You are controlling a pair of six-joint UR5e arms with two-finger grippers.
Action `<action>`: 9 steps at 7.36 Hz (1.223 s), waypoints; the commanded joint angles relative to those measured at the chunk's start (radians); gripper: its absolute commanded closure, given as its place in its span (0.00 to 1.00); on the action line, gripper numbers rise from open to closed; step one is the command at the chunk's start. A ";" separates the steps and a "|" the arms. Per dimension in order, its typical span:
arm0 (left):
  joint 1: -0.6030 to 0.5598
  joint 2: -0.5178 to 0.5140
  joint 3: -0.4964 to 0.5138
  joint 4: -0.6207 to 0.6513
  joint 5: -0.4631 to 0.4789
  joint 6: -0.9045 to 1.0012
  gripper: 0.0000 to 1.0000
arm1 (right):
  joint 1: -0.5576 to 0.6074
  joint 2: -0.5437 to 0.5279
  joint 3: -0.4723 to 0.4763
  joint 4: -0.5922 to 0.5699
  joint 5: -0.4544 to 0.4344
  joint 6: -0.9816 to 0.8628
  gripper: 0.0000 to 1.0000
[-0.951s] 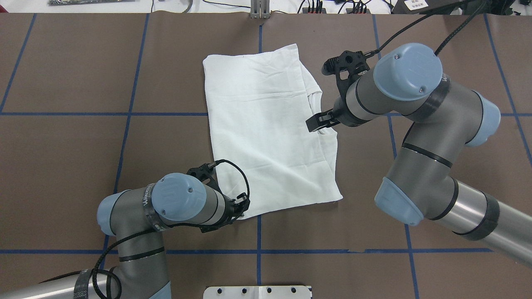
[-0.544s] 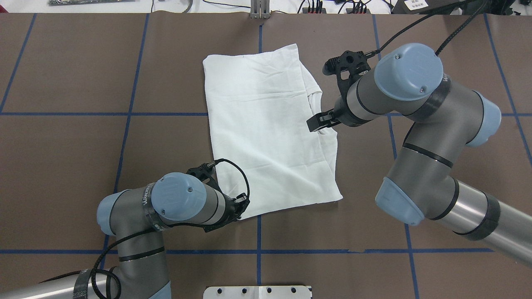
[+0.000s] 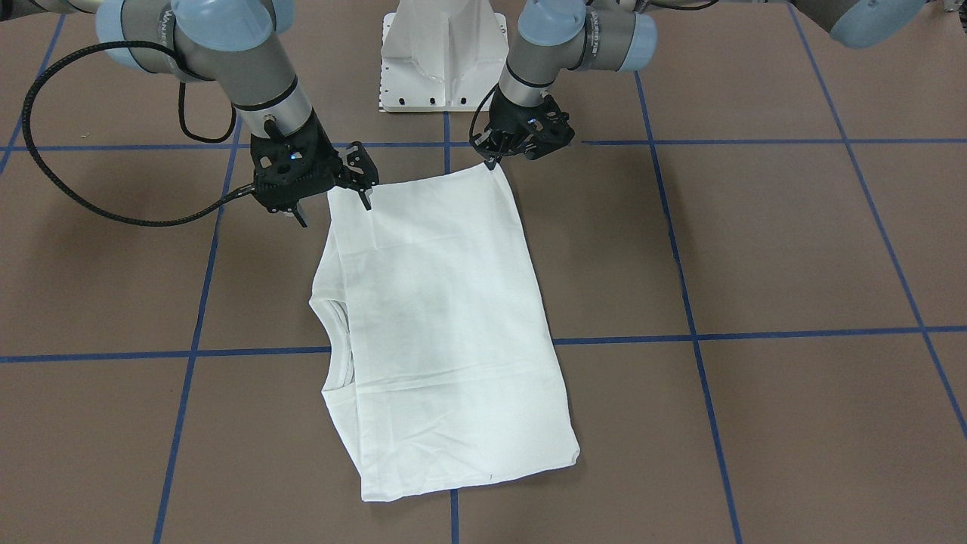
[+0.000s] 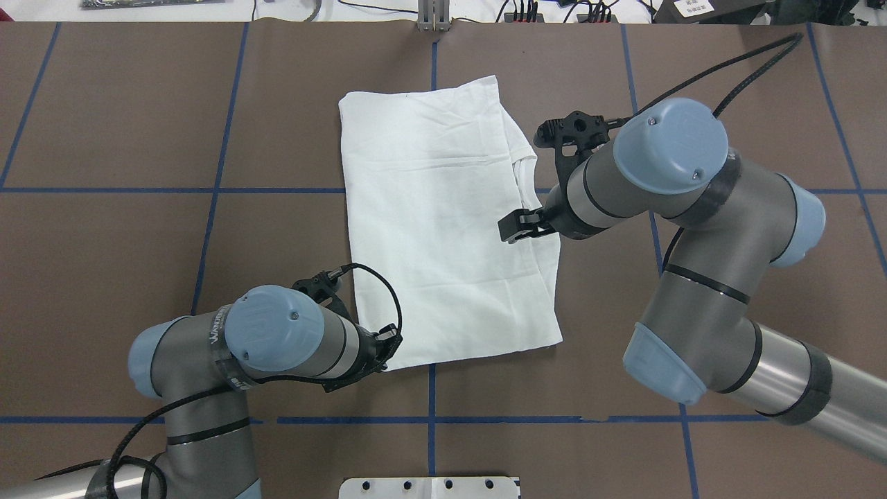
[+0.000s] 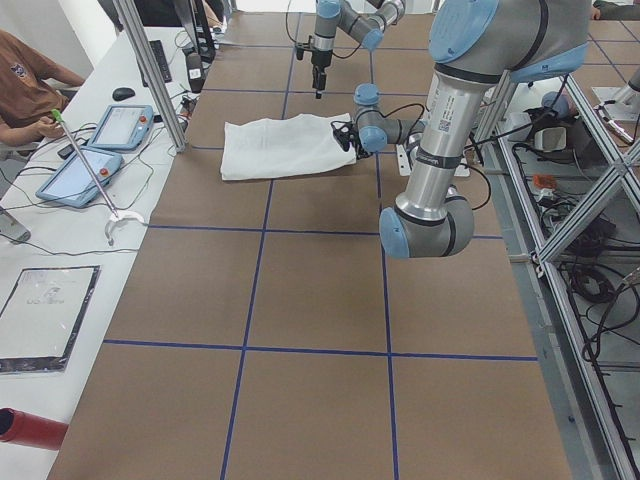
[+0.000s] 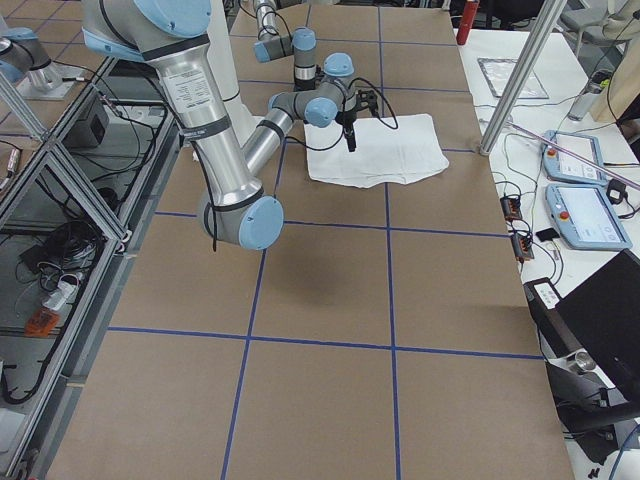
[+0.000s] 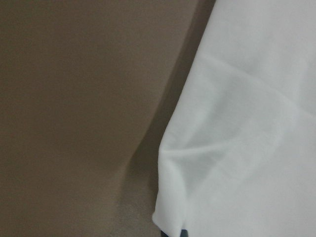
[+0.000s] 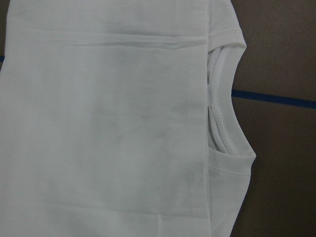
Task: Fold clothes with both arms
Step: 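Lower the right gripper to the shirt's near corner beside the left gripper, then grasp the shirt's near edge with both grippers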
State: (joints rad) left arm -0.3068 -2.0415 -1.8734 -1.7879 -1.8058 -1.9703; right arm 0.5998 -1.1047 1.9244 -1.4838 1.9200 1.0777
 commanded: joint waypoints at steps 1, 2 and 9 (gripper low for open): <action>0.003 0.029 -0.058 0.038 -0.009 0.002 1.00 | -0.102 -0.015 0.013 0.000 -0.018 0.262 0.00; 0.003 0.036 -0.058 0.039 -0.009 0.002 1.00 | -0.160 -0.042 0.015 0.000 -0.062 0.339 0.00; 0.000 0.033 -0.055 0.065 -0.003 0.067 1.00 | -0.268 -0.069 -0.053 -0.015 -0.183 0.508 0.00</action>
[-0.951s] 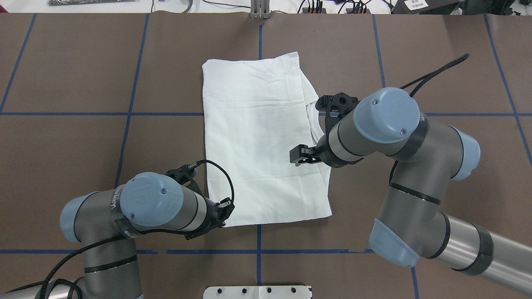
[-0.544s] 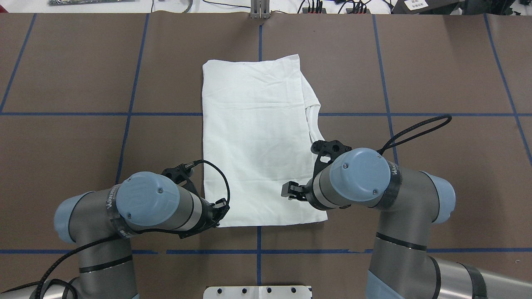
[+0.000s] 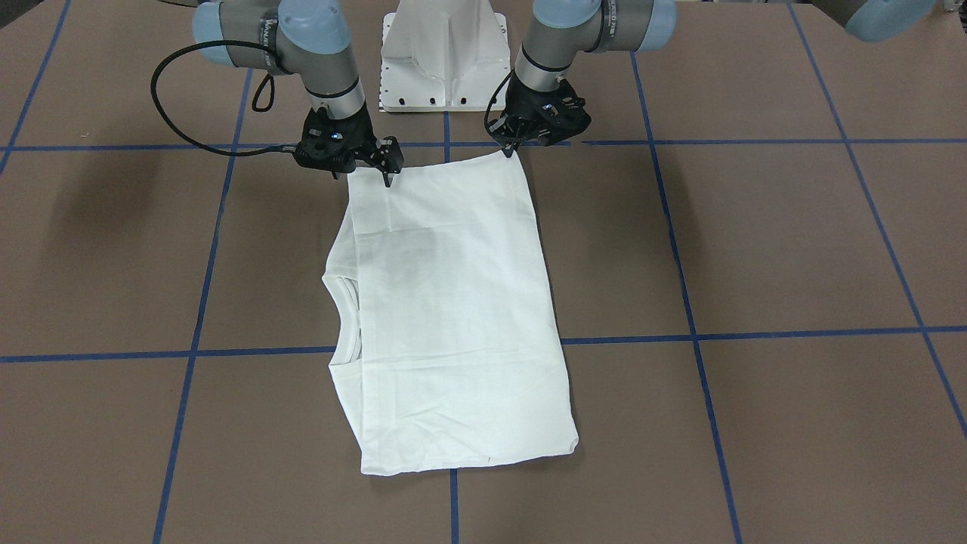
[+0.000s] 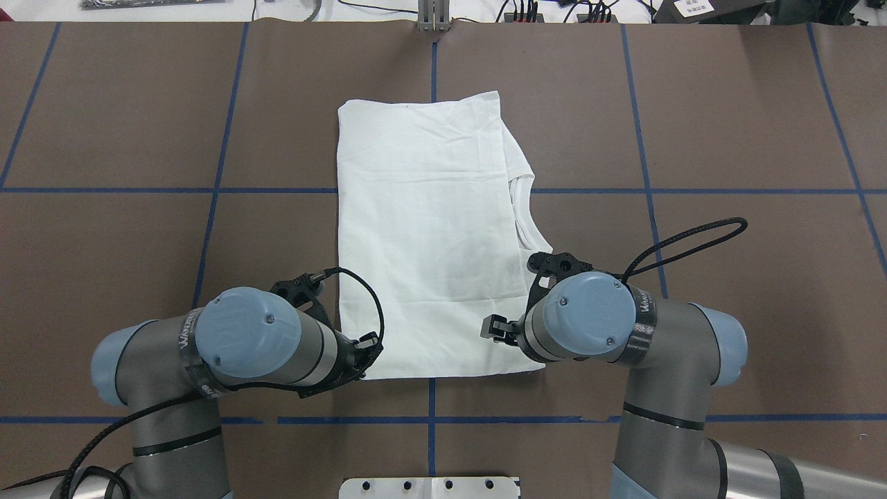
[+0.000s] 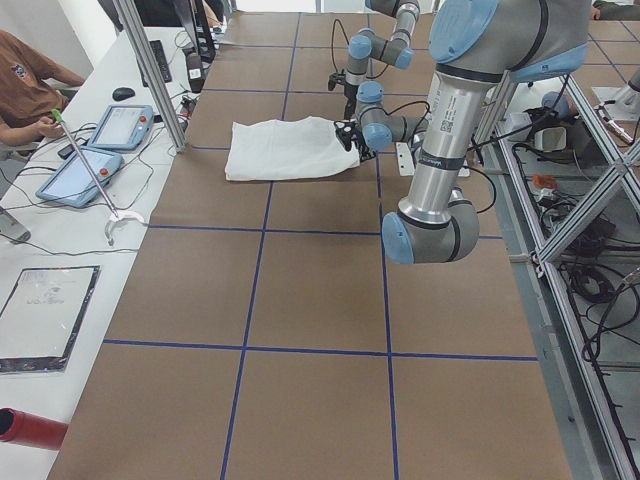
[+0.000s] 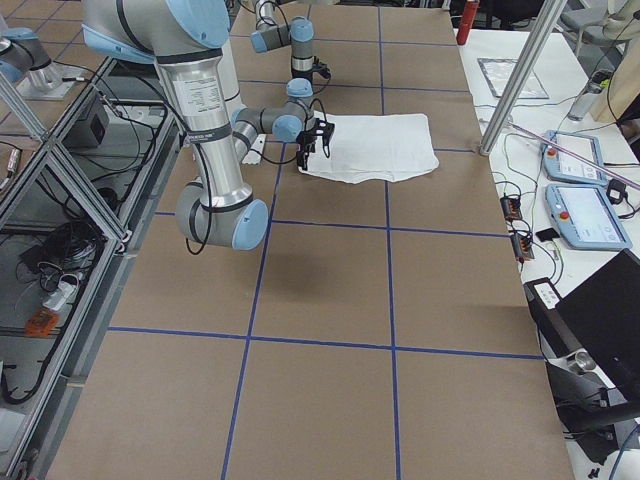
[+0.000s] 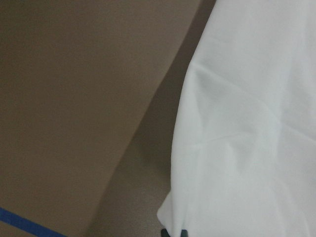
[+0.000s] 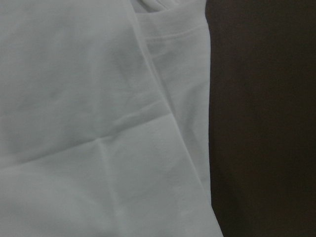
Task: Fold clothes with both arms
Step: 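Grasp the shirt's near edge with both grippers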
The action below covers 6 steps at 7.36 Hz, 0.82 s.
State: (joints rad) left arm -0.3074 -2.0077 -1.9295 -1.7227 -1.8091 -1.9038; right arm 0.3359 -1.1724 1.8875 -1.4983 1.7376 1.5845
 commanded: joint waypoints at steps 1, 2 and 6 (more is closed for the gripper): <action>0.001 0.000 0.000 0.000 0.002 0.000 1.00 | -0.009 0.010 -0.036 0.001 -0.001 0.002 0.00; 0.001 0.000 0.000 0.000 0.002 0.000 1.00 | -0.012 0.014 -0.044 0.001 -0.001 0.002 0.00; -0.002 0.000 0.001 0.000 0.004 0.000 1.00 | -0.018 0.049 -0.084 0.003 -0.003 0.003 0.00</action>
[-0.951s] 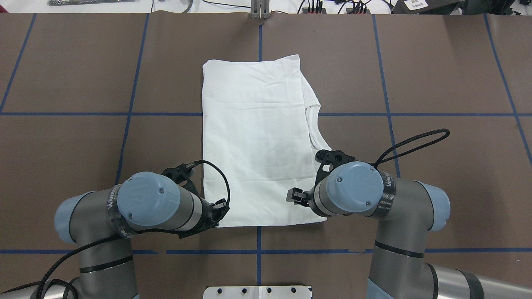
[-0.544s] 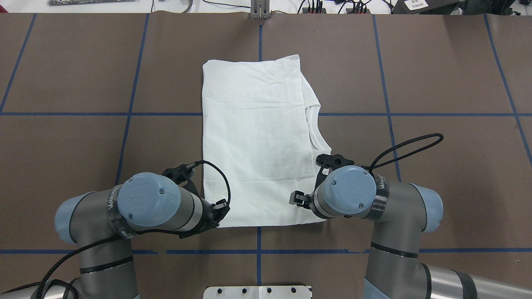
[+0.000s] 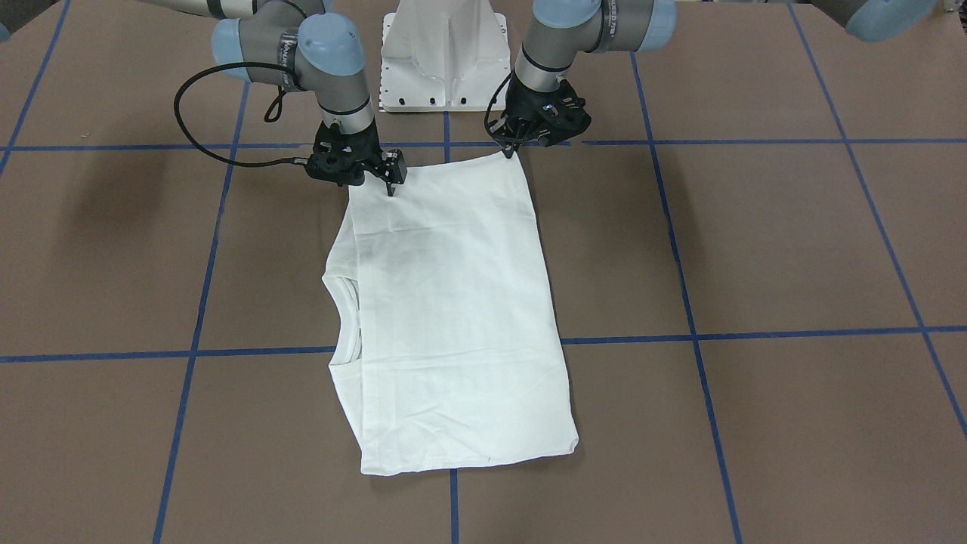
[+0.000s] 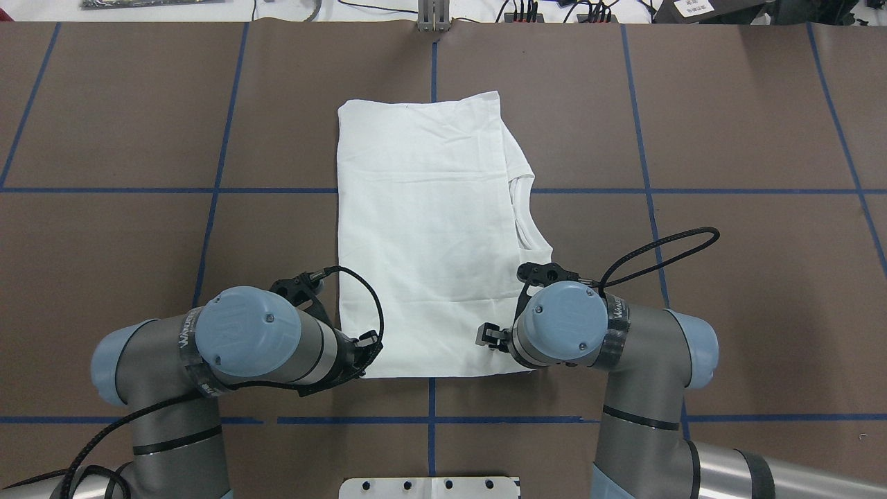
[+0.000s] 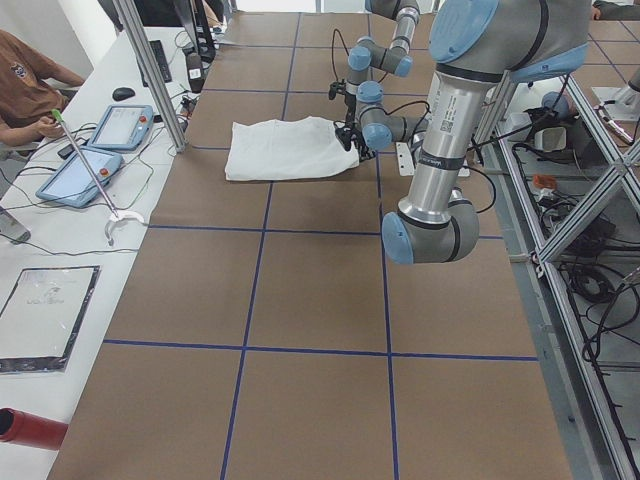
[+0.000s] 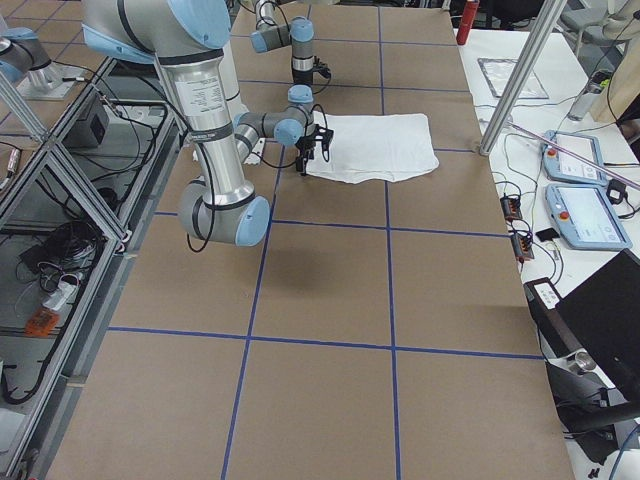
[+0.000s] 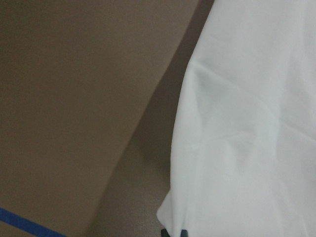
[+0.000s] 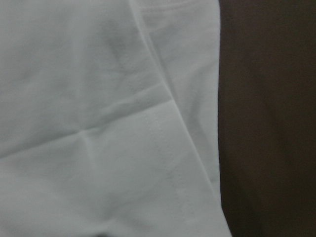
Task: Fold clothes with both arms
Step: 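Grasp the shirt's near edge with both grippers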
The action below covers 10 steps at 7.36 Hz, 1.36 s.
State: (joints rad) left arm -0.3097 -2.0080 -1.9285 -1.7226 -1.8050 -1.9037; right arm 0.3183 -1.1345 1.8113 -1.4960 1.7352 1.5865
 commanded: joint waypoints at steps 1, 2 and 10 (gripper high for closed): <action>0.000 0.002 0.000 0.000 0.001 0.000 1.00 | -0.001 0.013 -0.009 0.000 0.000 0.001 0.00; 0.000 0.000 0.000 0.000 0.001 0.000 1.00 | -0.001 0.018 -0.007 -0.001 0.000 0.001 0.00; 0.003 -0.002 0.005 0.000 -0.001 0.000 1.00 | -0.001 0.018 -0.004 -0.003 0.006 0.006 0.73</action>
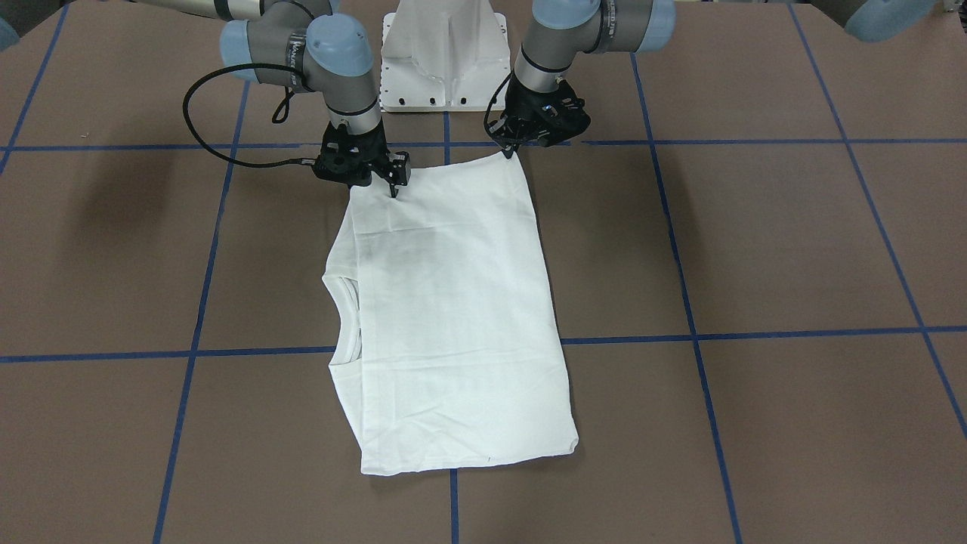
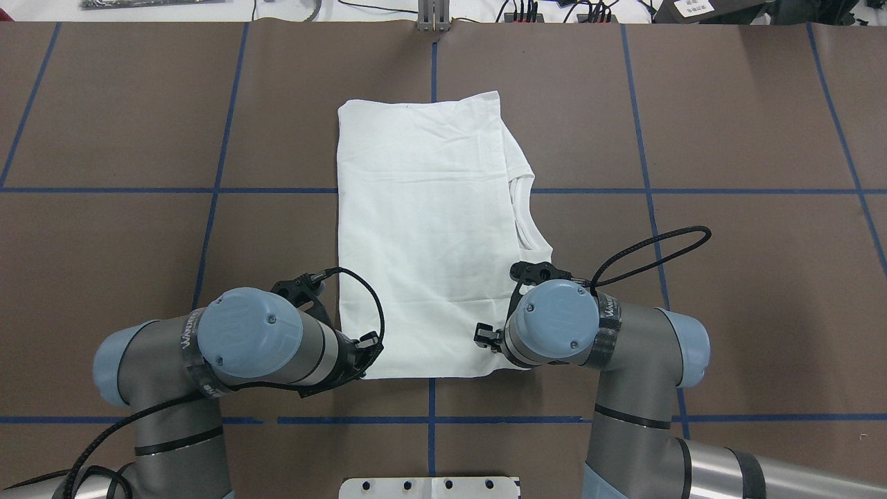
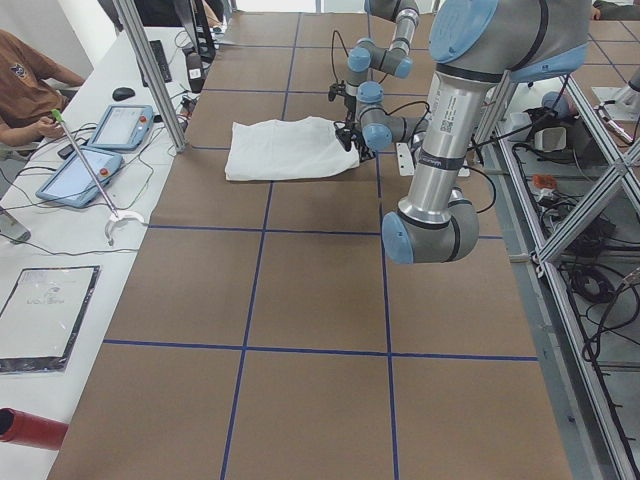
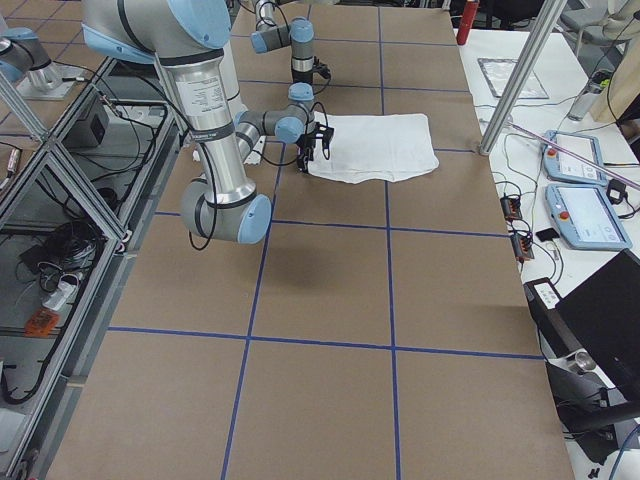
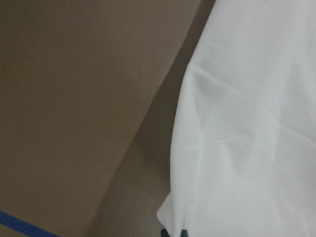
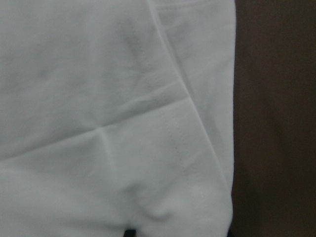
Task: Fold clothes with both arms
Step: 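Grasp the shirt's near edge with both grippers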
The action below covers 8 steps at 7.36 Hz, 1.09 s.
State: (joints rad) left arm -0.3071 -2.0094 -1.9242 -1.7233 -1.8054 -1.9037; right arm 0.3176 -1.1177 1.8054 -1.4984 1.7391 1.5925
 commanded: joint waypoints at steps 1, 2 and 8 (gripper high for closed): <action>0.000 0.000 0.002 0.001 0.000 0.000 1.00 | 0.000 0.007 0.005 0.000 0.002 0.000 0.84; 0.000 0.000 0.004 -0.001 0.001 0.000 1.00 | 0.001 0.021 0.006 0.000 0.005 0.000 0.92; 0.006 -0.006 -0.094 0.090 -0.006 0.000 1.00 | 0.015 -0.057 0.199 0.000 0.065 0.000 1.00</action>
State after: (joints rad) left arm -0.3058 -2.0122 -1.9673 -1.6944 -1.8076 -1.9037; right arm 0.3317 -1.1356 1.9444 -1.4991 1.7746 1.5923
